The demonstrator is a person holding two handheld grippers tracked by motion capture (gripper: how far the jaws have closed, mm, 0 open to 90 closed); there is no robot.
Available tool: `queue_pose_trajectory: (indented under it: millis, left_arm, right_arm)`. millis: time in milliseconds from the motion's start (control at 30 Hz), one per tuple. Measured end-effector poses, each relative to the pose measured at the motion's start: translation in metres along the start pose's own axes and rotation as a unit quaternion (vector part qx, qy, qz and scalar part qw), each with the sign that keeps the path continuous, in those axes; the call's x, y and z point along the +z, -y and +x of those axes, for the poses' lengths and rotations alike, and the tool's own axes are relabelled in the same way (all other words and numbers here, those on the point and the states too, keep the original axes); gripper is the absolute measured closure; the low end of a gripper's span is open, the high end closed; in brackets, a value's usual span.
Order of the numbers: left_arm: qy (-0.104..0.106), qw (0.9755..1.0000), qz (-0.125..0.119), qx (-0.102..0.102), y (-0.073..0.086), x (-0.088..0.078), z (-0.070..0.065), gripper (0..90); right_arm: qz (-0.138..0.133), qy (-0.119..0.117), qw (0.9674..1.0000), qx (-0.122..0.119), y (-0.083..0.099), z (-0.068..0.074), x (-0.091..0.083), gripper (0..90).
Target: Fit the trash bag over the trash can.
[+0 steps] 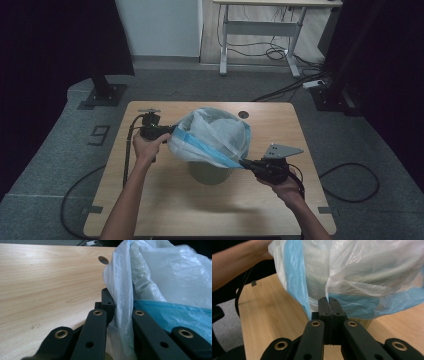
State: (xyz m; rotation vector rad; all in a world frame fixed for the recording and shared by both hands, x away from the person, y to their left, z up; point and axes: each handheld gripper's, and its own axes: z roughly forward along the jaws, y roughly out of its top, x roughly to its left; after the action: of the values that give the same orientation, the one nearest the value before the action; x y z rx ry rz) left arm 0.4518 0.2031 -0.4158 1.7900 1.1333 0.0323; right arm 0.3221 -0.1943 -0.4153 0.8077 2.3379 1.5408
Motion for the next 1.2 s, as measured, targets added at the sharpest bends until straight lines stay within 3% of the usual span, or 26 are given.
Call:
queue_pose_trajectory:
  millis: [433, 867, 1000, 1200]
  left_arm:
    - [0.016, 0.9999, 0.001, 0.001, 0.010, 0.000, 0.006, 88.6]
    - [0.013, 0.9994, 0.013, 0.028, 0.013, -0.012, 0.005, 88.9]
    - [0.013, 0.9991, 0.020, 0.035, 0.013, -0.017, 0.004, 88.8]
    - [0.014, 0.9988, 0.029, 0.036, 0.014, -0.016, 0.003, 88.7]
  right_arm:
    - [0.028, -0.022, 0.9993, -0.008, 0.038, 0.005, 0.032, 88.6]
    - [0.047, -0.035, 0.9983, -0.004, 0.050, 0.007, 0.047, 88.6]
    - [0.064, -0.028, 0.9971, -0.031, 0.053, 0.013, 0.052, 88.5]
    - [0.077, -0.022, 0.9965, -0.025, 0.058, 0.010, 0.059, 88.5]
